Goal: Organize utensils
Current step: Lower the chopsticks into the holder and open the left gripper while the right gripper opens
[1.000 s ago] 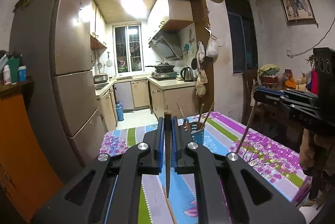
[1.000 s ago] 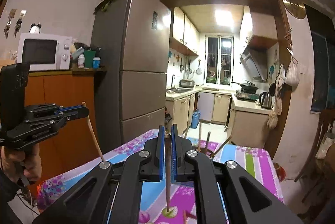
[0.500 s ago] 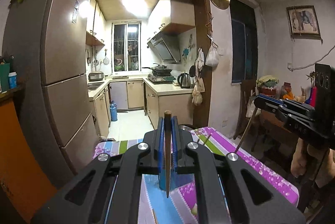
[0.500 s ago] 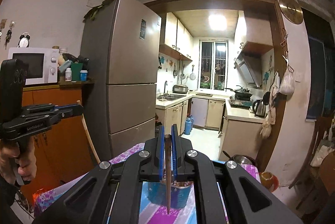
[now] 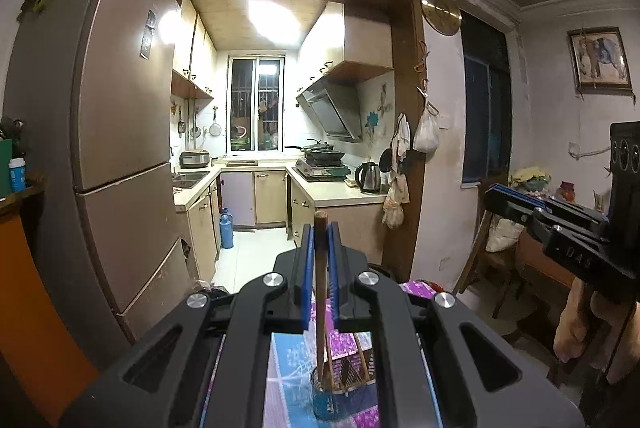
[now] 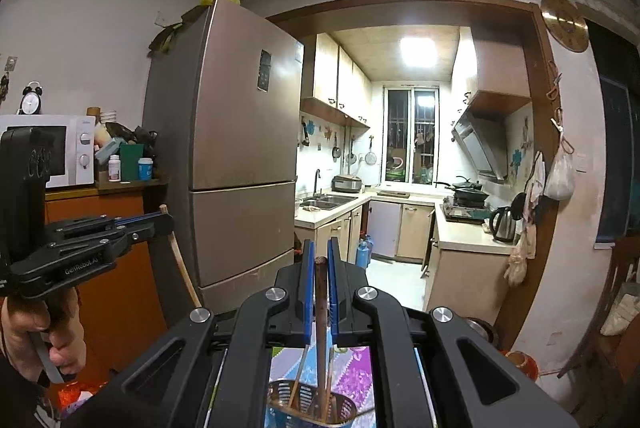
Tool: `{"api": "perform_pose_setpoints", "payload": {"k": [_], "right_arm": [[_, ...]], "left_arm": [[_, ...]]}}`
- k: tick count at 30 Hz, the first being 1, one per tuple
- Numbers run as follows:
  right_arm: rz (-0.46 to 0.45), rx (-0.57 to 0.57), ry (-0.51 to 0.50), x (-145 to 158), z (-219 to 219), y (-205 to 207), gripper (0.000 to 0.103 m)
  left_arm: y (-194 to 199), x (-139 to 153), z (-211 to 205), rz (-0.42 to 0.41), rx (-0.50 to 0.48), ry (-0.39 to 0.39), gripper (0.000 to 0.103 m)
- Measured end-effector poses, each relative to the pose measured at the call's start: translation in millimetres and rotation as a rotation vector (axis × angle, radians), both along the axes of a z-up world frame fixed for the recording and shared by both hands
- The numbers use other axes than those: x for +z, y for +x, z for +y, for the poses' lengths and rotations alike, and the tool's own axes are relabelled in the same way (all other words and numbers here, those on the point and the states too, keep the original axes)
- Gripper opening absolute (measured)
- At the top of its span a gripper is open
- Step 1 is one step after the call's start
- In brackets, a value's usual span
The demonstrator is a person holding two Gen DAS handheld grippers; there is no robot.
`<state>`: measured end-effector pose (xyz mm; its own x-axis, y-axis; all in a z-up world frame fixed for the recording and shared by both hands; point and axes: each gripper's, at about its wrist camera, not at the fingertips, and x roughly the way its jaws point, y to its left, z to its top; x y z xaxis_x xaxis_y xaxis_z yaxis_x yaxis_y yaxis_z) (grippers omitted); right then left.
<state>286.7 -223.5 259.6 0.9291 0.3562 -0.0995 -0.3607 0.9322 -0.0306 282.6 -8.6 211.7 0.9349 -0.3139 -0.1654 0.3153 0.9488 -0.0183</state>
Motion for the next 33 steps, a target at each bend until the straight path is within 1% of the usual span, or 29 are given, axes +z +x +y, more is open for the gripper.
{"api": "perform_pose_setpoints", "payload": {"k": [7,14,22,26,33], "right_arm": [[0.049,0.013,0.01,-22,3,55,0.007],[0.097,0.01,0.02,-45,-1,91,0.007],[0.135,0.012,0.022,-60,2,110,0.007],[0.143,0.008,0.02,-65,4,112,0.007],[0.156,0.005,0.013,-70,9,116,0.007]], "left_arm": [[41,-17,-14,0.026,-0.016,0.015,0.005],[68,-34,-21,0.057,-0.036,0.025,0.005],[90,-44,-25,0.096,-0.042,0.04,0.005],[96,-51,-27,0.115,-0.04,0.058,0.005],[101,-59,-30,0.143,-0.051,0.061,0.006]]}}
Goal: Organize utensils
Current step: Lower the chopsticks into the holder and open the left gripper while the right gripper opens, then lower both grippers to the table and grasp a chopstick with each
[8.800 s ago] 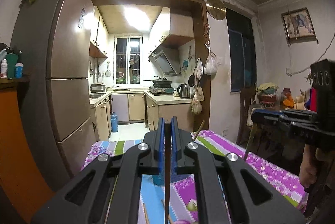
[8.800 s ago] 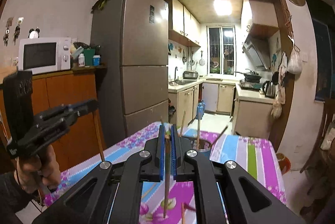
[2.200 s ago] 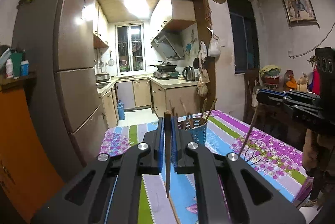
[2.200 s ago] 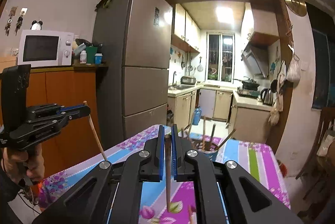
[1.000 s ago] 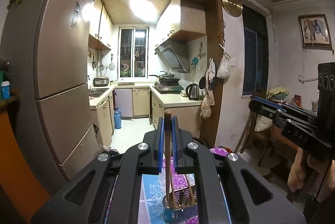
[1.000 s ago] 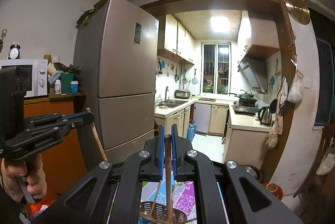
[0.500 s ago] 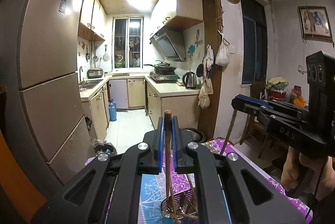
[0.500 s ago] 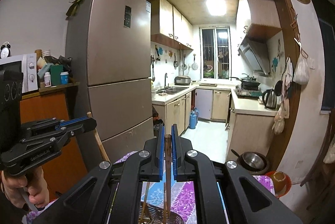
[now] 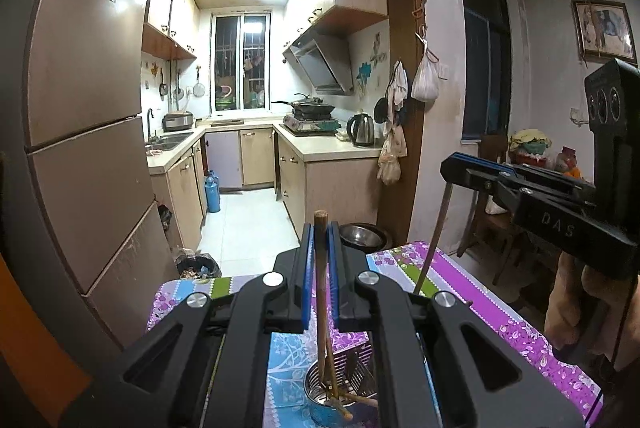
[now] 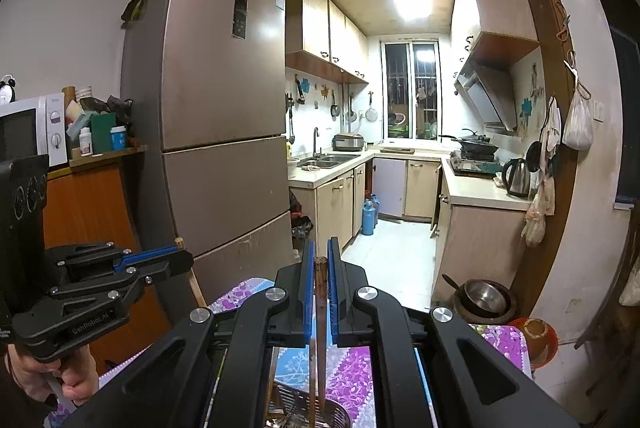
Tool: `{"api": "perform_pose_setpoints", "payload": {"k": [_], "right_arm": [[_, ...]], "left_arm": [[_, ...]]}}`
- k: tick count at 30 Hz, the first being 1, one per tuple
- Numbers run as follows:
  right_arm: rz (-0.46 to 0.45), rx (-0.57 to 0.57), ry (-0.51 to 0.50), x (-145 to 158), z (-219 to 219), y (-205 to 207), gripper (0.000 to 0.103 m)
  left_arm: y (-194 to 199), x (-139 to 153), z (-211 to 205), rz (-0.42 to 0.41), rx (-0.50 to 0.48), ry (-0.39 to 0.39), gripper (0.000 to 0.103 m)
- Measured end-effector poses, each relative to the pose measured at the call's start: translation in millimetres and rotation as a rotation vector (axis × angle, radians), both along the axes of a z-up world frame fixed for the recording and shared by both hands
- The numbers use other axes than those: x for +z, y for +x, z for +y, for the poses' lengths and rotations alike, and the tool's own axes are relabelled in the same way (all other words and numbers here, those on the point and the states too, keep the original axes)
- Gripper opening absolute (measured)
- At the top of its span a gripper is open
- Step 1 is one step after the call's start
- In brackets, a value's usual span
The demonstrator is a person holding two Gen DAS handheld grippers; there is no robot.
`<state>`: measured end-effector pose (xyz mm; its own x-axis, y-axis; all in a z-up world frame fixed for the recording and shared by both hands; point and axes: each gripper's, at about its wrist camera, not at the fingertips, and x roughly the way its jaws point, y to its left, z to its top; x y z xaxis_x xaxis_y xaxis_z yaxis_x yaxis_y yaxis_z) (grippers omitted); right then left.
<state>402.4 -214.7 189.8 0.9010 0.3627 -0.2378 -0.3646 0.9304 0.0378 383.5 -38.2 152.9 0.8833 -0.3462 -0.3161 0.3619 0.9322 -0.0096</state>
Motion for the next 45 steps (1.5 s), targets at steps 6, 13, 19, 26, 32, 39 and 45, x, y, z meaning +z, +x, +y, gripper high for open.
{"api": "perform_pose_setpoints", "payload": {"k": [6,13,19,26,32,39,45], "right_arm": [[0.018,0.005,-0.007,-4,3,5,0.009],[-0.022,0.004,0.001,9,0,-14,0.013],[-0.103,0.043,0.027,33,-10,-79,0.019],[-0.154,0.122,0.046,-28,-50,-237,0.037],[0.035,0.092,0.056,-166,-73,-318,0.036],[0.237,0.013,0.056,-294,-82,-348,0.031],[0.268,0.021,0.011,-321,-77,-346,0.025]], "left_arm": [[3,-4,2,0.011,0.007,-0.006,0.019],[-10,8,5,-0.025,0.02,-0.012,0.038],[-59,20,18,-0.092,0.026,0.011,0.041],[-199,-30,77,-0.218,0.12,0.071,0.067],[-274,-133,106,-0.113,0.201,0.12,0.067],[-297,-233,115,0.085,0.206,0.052,0.067],[-298,-269,100,0.143,0.18,0.045,0.067]]}}
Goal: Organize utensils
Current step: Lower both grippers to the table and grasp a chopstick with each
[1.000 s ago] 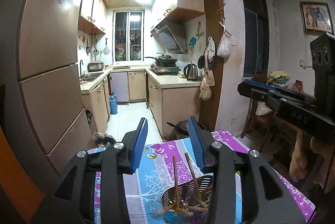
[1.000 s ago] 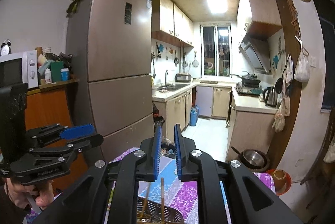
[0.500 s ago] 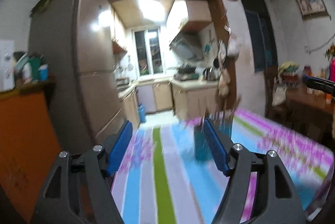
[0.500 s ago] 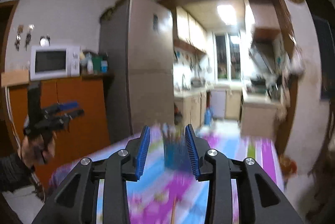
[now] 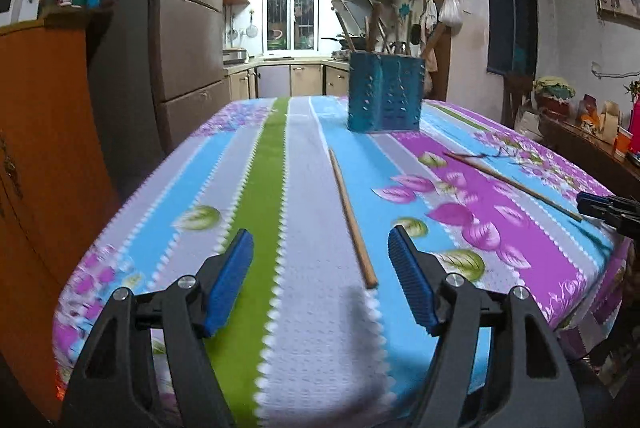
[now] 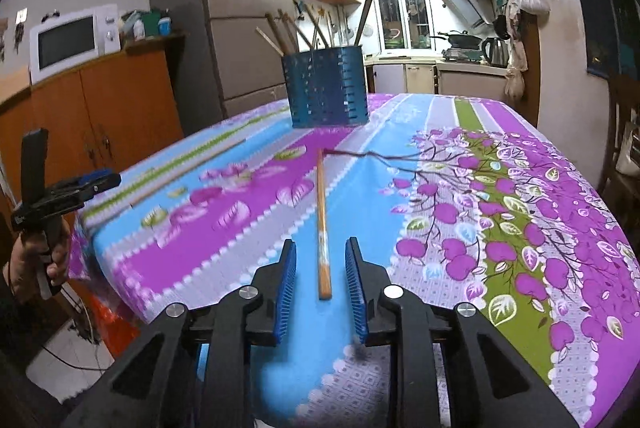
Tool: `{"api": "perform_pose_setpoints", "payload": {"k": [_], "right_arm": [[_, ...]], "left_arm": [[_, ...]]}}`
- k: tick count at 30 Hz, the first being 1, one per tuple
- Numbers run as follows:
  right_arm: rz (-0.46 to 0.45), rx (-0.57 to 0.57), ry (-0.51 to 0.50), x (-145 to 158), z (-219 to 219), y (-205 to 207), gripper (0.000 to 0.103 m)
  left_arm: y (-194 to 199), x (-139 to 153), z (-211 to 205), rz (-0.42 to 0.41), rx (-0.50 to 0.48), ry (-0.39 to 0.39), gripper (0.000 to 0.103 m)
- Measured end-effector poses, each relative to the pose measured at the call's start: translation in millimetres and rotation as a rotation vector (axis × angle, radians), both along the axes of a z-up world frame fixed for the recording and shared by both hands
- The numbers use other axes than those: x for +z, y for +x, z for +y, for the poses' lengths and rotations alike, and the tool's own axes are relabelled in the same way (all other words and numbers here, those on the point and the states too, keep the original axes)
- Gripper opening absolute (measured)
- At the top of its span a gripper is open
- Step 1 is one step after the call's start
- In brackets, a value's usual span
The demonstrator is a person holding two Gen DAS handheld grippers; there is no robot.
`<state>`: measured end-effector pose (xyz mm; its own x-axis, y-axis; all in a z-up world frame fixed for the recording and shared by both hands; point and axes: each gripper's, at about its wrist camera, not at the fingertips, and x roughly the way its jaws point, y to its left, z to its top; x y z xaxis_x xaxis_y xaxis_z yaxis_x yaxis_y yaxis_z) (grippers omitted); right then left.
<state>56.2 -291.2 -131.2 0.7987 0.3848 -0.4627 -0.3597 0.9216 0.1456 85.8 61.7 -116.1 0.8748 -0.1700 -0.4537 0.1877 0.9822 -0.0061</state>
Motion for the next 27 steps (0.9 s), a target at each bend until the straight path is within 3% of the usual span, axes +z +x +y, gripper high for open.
{"api": "perform_pose_setpoints", "payload": {"k": [8,17,27], "right_arm": [[-0.003,0.007,0.0,-13,-5,-2,0.023],[-0.02,0.018,0.006,-13,-8,-4,0.018],[-0.034,0.033,-0.001,-15,-9,-8,0.017]], "left_arm": [[-9,-18,-25,0.001,-0.039,0.052,0.065],[-4,-29,-38,0.026,-0.066,0.055,0.033],[-2,-35,-36,0.01,-0.034,0.024,0.032]]}}
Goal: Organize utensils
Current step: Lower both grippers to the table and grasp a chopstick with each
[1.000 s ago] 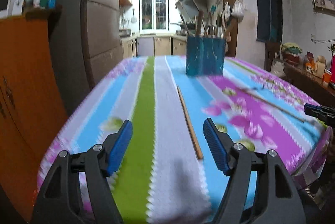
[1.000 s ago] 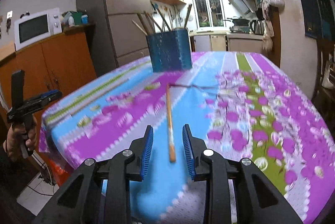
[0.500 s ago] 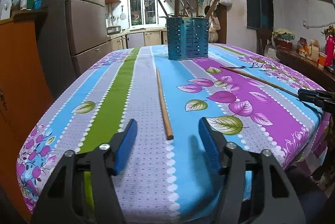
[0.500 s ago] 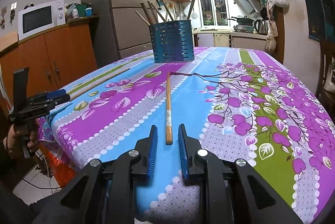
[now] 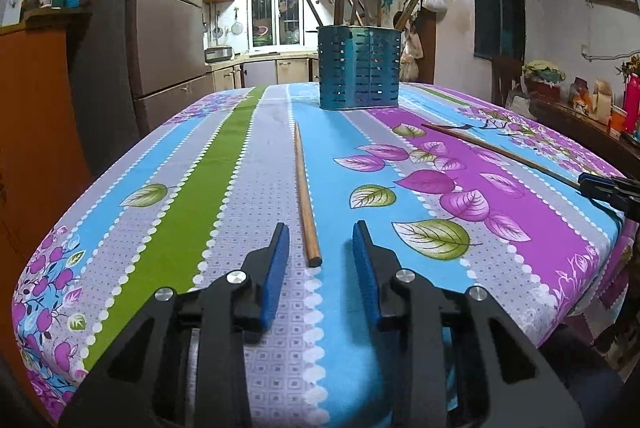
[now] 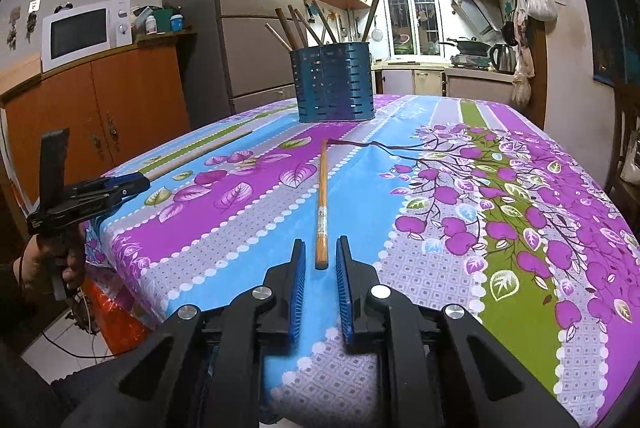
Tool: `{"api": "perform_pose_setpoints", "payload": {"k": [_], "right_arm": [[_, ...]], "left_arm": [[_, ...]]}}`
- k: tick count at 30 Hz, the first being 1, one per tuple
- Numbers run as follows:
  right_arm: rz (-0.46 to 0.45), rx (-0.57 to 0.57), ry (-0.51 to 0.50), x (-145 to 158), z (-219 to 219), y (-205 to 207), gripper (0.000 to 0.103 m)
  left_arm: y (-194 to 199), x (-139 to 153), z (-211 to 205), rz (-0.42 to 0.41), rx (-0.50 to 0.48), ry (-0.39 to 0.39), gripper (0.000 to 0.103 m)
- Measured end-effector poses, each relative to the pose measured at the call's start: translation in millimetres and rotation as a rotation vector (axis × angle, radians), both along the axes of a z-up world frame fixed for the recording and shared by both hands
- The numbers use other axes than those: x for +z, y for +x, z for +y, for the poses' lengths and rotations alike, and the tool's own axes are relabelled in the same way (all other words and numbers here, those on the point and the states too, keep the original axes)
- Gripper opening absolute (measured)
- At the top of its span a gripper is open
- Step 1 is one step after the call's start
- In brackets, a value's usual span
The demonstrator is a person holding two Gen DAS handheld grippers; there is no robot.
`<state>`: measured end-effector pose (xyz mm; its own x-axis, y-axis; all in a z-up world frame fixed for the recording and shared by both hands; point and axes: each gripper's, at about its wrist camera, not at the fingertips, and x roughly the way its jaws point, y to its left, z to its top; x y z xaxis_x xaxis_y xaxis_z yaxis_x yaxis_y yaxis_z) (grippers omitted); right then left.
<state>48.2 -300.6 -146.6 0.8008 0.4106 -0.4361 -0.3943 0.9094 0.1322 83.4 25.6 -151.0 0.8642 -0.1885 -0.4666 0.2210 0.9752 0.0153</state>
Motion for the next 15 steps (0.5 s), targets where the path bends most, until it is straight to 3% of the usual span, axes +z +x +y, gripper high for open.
{"api": "perform_pose_setpoints", "payload": {"k": [15], "right_arm": [[-0.029,0.017,-0.002,-2.3,7.2,4.7,0.014]], "left_arm": [[-2.6,-2.2,0.1,-0.031,0.025,-0.015,0.032]]}}
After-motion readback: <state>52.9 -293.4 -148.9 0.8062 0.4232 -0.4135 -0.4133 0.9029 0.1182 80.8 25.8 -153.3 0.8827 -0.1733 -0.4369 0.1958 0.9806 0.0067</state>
